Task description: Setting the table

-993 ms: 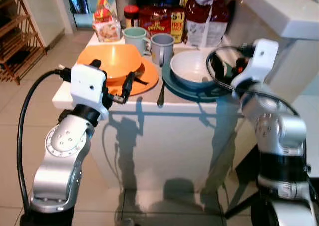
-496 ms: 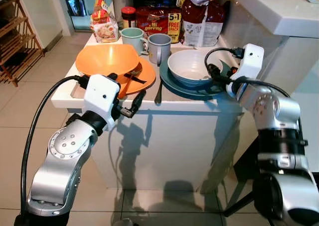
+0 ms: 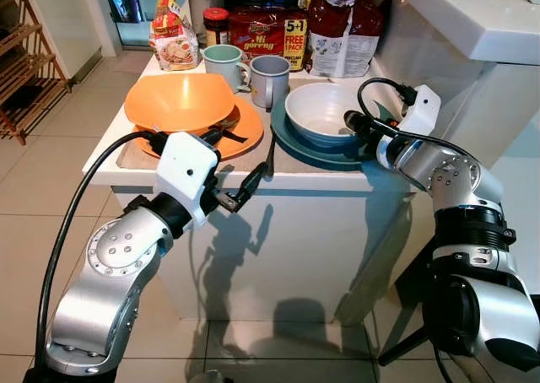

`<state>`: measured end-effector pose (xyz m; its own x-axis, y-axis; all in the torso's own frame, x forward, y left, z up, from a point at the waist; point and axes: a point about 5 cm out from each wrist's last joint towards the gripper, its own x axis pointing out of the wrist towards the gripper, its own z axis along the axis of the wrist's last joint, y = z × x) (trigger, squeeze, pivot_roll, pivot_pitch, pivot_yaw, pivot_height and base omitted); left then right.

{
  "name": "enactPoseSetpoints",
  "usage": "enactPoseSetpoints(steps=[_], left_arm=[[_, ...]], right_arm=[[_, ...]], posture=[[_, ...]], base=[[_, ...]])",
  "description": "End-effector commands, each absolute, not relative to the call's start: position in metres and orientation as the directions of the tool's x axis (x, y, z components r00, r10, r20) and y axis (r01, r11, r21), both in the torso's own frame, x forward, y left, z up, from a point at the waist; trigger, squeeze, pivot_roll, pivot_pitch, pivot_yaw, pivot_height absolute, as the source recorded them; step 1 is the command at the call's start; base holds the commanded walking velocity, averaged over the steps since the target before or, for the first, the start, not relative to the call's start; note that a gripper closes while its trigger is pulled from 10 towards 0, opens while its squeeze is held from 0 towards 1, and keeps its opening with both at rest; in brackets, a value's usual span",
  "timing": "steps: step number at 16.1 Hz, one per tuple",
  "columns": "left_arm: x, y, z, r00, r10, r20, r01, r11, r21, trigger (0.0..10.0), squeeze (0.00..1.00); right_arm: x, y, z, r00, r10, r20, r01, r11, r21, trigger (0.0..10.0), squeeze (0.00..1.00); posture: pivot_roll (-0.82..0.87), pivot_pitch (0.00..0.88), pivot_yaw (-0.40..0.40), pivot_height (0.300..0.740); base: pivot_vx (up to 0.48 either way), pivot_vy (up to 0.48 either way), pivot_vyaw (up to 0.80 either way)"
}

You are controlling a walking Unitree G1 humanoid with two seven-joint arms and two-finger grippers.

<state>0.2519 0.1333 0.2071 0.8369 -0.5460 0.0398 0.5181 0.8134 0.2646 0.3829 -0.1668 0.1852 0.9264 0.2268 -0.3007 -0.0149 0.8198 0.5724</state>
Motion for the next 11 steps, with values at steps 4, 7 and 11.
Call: enactPoseSetpoints(steps=[4,7,11], left_arm=[[0.2492,0.1313,0.2093,0.822,-0.568,0.039,0.538,0.798,0.272,10.0,0.00],[0.2483,0.1300,0.2090,0.814,-0.580,0.042,0.548,0.790,0.274,10.0,0.00],[0.2473,0.1282,0.2079,0.804,-0.593,0.037,0.563,0.780,0.274,10.0,0.00]], right_arm=[[0.3845,-0.1620,0.1822,0.910,0.270,-0.315,-0.020,0.787,0.616,0.0,0.00],[0.3851,-0.1613,0.1830,0.907,0.283,-0.312,-0.031,0.783,0.621,0.0,0.00],[0.3850,-0.1590,0.1826,0.902,0.296,-0.314,-0.042,0.784,0.619,0.0,0.00]], posture=[[0.10,0.000,-0.027,0.740],[0.10,0.000,-0.027,0.740],[0.10,0.000,-0.026,0.740]], base=[[0.000,0.000,0.00],[0.000,0.000,0.00],[0.000,0.000,0.00]])
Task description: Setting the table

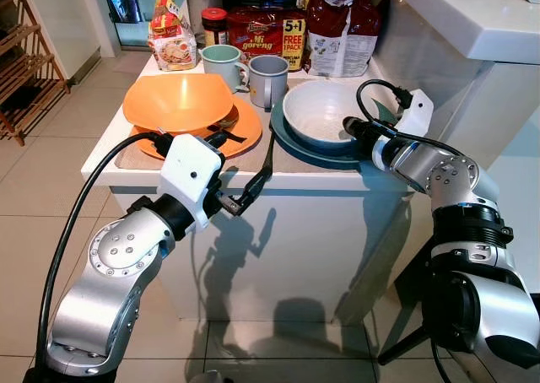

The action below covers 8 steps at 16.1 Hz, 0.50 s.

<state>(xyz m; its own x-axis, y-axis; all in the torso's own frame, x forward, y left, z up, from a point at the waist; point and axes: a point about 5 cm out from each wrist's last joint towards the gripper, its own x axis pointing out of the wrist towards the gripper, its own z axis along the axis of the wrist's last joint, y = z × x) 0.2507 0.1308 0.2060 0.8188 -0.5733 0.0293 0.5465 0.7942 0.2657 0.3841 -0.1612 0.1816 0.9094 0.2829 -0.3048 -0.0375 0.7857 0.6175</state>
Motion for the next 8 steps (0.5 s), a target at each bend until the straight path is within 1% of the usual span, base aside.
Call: enactPoseSetpoints(steps=[1,5,8], left_arm=[[0.2472,0.1281,0.2076,0.801,-0.597,0.034,0.567,0.777,0.274,10.0,0.00],[0.2390,0.1232,0.2031,0.754,-0.657,0.001,0.636,0.730,0.252,10.0,0.00],[0.2394,0.1225,0.2034,0.748,-0.664,-0.004,0.642,0.723,0.255,10.0,0.00]], right_arm=[[0.3852,-0.1586,0.1828,0.901,0.300,-0.314,-0.045,0.784,0.619,0.0,0.00],[0.3866,-0.1592,0.1848,0.900,0.305,-0.310,-0.054,0.785,0.617,0.0,0.00],[0.3871,-0.1596,0.1873,0.903,0.306,-0.300,-0.060,0.783,0.619,0.0,0.00]], posture=[[0.10,0.000,-0.024,0.740],[0.10,0.000,-0.024,0.740],[0.10,0.000,-0.019,0.740]], base=[[0.000,0.000,0.00],[0.000,0.000,0.00],[0.000,0.000,0.00]])
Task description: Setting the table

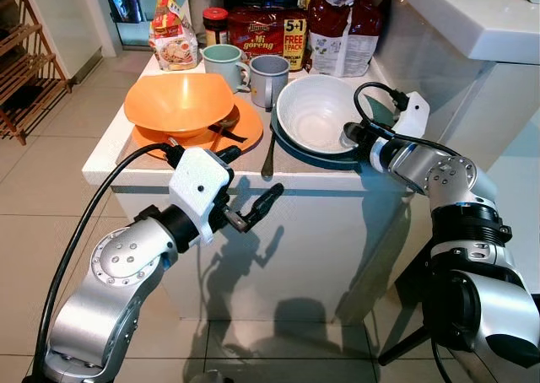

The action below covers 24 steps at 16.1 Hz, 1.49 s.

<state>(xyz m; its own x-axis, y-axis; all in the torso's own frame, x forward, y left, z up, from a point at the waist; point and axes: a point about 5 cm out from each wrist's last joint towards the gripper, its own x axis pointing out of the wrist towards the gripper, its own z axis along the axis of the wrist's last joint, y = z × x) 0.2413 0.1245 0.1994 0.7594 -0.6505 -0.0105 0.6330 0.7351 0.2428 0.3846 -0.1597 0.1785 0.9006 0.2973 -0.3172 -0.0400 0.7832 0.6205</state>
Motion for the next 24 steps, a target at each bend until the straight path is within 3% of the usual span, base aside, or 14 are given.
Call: enactPoseSetpoints(steps=[1,5,11,15,17,19,20,21,24], left_arm=[[0.240,0.123,0.204,0.747,-0.664,-0.004,0.643,0.721,0.258,10.0,0.00],[0.244,0.125,0.205,0.762,-0.648,0.004,0.622,0.734,0.273,10.0,0.00],[0.260,0.135,0.212,0.845,-0.529,0.076,0.489,0.822,0.291,10.0,0.00],[0.263,0.148,0.213,0.882,-0.462,0.088,0.420,0.858,0.294,10.0,0.00],[0.255,0.157,0.214,0.889,-0.448,0.100,0.398,0.861,0.318,10.0,0.00],[0.245,0.165,0.210,0.890,-0.449,0.082,0.410,0.866,0.287,10.0,0.00],[0.241,0.167,0.207,0.890,-0.450,0.069,0.410,0.858,0.310,10.0,0.00],[0.239,0.167,0.203,0.896,-0.440,0.061,0.403,0.863,0.305,10.0,0.00],[0.232,0.156,0.190,0.891,-0.453,0.041,0.425,0.861,0.281,10.0,0.00]], right_arm=[[0.388,-0.160,0.189,0.906,0.305,-0.295,-0.061,0.781,0.621,0.0,0.00],[0.389,-0.162,0.198,0.918,0.304,-0.254,-0.076,0.765,0.640,0.0,0.00],[0.385,-0.166,0.209,0.936,0.302,-0.181,-0.110,0.740,0.664,0.0,0.00],[0.368,-0.157,0.242,0.890,0.455,0.022,-0.396,0.748,0.533,0.0,0.00],[0.338,-0.157,0.251,0.811,0.580,0.073,-0.568,0.754,0.329,0.0,0.00],[0.302,-0.153,0.256,0.693,0.710,0.126,-0.717,0.663,0.215,0.0,0.00],[0.284,-0.152,0.250,0.647,0.759,0.066,-0.757,0.631,0.167,4.1,0.00],[0.272,-0.153,0.239,0.651,0.759,0.026,-0.757,0.646,0.100,10.0,0.00],[0.254,-0.153,0.214,0.719,0.693,0.040,-0.694,0.716,0.072,10.0,0.00]], posture=[[0.10,0.000,-0.017,0.740],[0.09,0.000,-0.008,0.740],[0.08,0.000,0.006,0.740],[0.08,0.000,-0.006,0.740],[0.09,0.000,-0.014,0.740],[0.08,0.006,-0.015,0.740],[0.08,0.008,-0.016,0.740],[0.07,0.007,-0.016,0.740],[0.07,0.007,-0.015,0.740]], base=[[0.000,0.000,0.00],[0.000,0.000,0.00],[0.000,0.000,0.00],[0.000,0.000,0.00],[0.000,0.000,0.00],[0.000,0.000,0.00],[0.000,0.000,0.00],[0.000,0.000,0.00],[0.000,-0.470,0.00]])
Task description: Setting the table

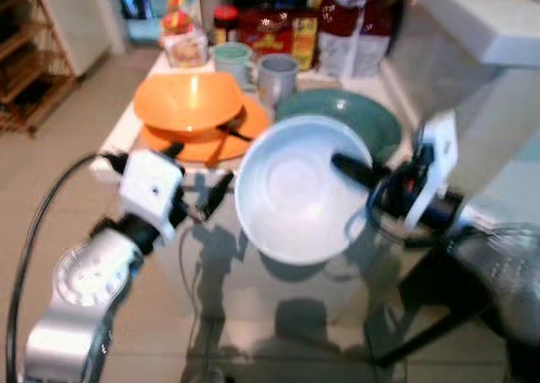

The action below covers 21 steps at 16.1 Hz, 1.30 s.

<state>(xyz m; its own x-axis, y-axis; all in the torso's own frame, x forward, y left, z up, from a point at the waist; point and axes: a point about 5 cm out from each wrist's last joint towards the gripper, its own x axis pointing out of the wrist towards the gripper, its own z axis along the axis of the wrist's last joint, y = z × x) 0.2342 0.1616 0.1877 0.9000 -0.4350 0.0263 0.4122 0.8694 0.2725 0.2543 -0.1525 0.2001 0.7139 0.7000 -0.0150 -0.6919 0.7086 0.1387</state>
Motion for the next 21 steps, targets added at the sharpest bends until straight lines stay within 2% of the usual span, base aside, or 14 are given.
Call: enactPoseSetpoints(steps=[1,3,4,5,8,11,13,15,17,21], left_arm=[[0.230,0.154,0.187,0.888,-0.458,0.036,0.432,0.859,0.276,10.0,0.00],[0.229,0.156,0.183,0.895,-0.445,0.029,0.422,0.866,0.270,10.0,0.00],[0.229,0.158,0.179,0.904,-0.428,0.018,0.406,0.870,0.282,10.0,0.00],[0.230,0.161,0.176,0.918,-0.397,0.018,0.375,0.881,0.287,10.0,0.00],[0.231,0.153,0.173,0.920,-0.390,0.030,0.369,0.890,0.270,10.0,0.00],[0.240,0.147,0.166,0.934,-0.357,0.028,0.336,0.900,0.278,10.0,0.00],[0.244,0.144,0.166,0.934,-0.356,0.026,0.331,0.891,0.310,10.0,0.00],[0.251,0.141,0.167,0.934,-0.357,0.010,0.327,0.865,0.380,10.0,0.00],[0.255,0.140,0.170,0.941,-0.337,0.036,0.300,0.879,0.371,10.0,0.00],[0.258,0.140,0.170,0.945,-0.325,0.032,0.288,0.876,0.388,10.0,0.00]], right_arm=[[0.247,-0.151,0.208,0.723,0.689,0.036,-0.690,0.721,0.062,10.0,0.00],[0.244,-0.152,0.200,0.749,0.661,0.047,-0.662,0.744,0.088,10.0,0.00],[0.251,-0.161,0.191,0.836,0.545,0.064,-0.547,0.819,0.174,10.0,0.00],[0.252,-0.163,0.183,0.891,0.444,0.093,-0.453,0.875,0.171,10.0,0.00],[0.243,-0.138,0.169,0.872,0.480,0.097,-0.489,0.859,0.152,10.0,0.00],[0.247,-0.134,0.165,0.887,0.451,0.098,-0.461,0.879,0.125,10.0,0.00],[0.249,-0.134,0.164,0.891,0.443,0.095,-0.451,0.889,0.085,10.0,0.00],[0.254,-0.138,0.162,0.905,0.415,0.090,-0.422,0.904,0.074,10.0,0.00],[0.256,-0.141,0.160,0.920,0.382,0.090,-0.389,0.919,0.072,10.0,0.00],[0.265,-0.150,0.160,0.944,0.315,0.094,-0.318,0.948,0.021,10.0,0.00]], posture=[[0.06,0.006,-0.017,0.740],[0.06,0.006,-0.017,0.740],[0.07,0.000,-0.028,0.740],[0.07,0.001,-0.031,0.740],[0.07,0.000,-0.030,0.740],[0.06,0.000,-0.025,0.740],[0.06,0.000,-0.025,0.740],[0.06,0.000,-0.025,0.740],[0.06,0.000,-0.025,0.740],[0.05,0.000,-0.018,0.740]], base=[[0.000,-0.480,0.00],[0.000,-0.480,0.00],[0.000,-0.480,0.00],[0.000,-0.480,0.00],[0.000,-0.480,0.00],[0.000,-0.480,0.00],[0.000,-0.480,0.00],[0.000,-0.480,0.80],[0.000,-0.480,0.80],[0.000,-0.480,0.13]])
